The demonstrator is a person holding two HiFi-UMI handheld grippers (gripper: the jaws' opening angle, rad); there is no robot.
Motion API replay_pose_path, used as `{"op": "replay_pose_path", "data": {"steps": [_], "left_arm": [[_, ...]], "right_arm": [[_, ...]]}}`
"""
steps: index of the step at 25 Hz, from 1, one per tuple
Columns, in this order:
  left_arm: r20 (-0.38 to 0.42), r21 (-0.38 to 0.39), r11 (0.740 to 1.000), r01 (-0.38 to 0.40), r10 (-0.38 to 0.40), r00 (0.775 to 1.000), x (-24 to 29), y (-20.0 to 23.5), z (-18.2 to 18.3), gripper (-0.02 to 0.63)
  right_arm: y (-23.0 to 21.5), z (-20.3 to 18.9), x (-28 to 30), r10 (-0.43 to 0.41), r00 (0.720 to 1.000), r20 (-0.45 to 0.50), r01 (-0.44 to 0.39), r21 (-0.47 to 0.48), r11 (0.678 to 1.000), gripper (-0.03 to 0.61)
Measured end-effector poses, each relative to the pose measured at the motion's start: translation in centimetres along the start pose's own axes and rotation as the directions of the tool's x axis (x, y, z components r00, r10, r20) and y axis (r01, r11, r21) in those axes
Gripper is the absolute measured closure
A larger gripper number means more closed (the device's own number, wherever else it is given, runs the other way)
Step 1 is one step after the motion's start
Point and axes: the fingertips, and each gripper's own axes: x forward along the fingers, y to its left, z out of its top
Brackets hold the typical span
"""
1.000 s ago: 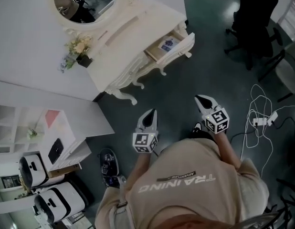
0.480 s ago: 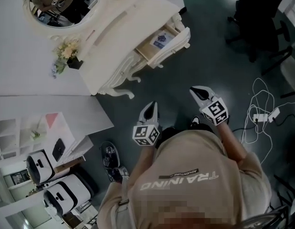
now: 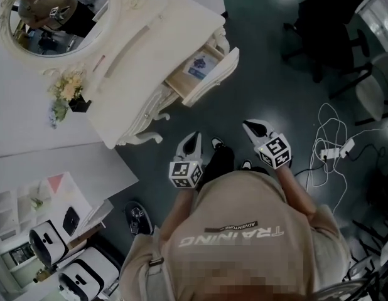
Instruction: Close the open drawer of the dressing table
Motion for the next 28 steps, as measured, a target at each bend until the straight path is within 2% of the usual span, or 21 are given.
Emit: {"op": "replay_pose_path", "data": {"steps": [2,6,10,13,18,22,26,28], "left_arm": [[-0.024,0.011,0.999,0.031,-0.030,0.999,2.2,1.6,1.0,0.606],[-0.013,0.051,0.995,0.083,-0.082,0.997,6.0,5.0,4.0,0.606],[-0.029,0.142,0.982,0.123,-0.120,0.992,8.0,7.6,5.1,0.606],[-0.020,0.108,0.985,0.136,-0.135,0.991,9.9,9.6,6.2,0.606],[-0.039,0.066,0.991,0.114,-0.112,0.993,13.1,11.1,6.9,0.606],[-0.078,0.049,0.997,0.054,-0.050,0.996,17.2,11.7,7.1,0.606],[-0.124,0.085,0.996,-0.016,0.027,0.992,21.4,11.9,8.8,0.606],[-0.131,0.105,0.994,-0.036,0.050,0.990,23.1,11.6,9.7,0.606]], "right_arm": [[-1.0,1.9,1.2,-0.030,1.000,0.000,0.030,0.010,1.000,0.575],[-3.8,3.8,5.4,-0.087,0.995,-0.039,0.088,0.016,0.996,0.575],[-6.2,5.1,9.8,-0.146,0.985,-0.093,0.156,0.117,0.981,0.574],[-7.8,6.2,12.7,-0.158,0.981,-0.112,0.171,0.120,0.978,0.575],[-10.7,6.3,15.1,-0.127,0.977,-0.172,0.147,0.113,0.983,0.575],[-15.2,5.8,17.7,-0.064,0.974,-0.216,0.088,0.102,0.991,0.575],[-19.9,5.2,20.4,0.026,0.961,-0.274,0.005,0.112,0.994,0.574],[-22.4,4.3,21.5,0.067,0.942,-0.330,-0.030,0.115,0.993,0.574]]}}
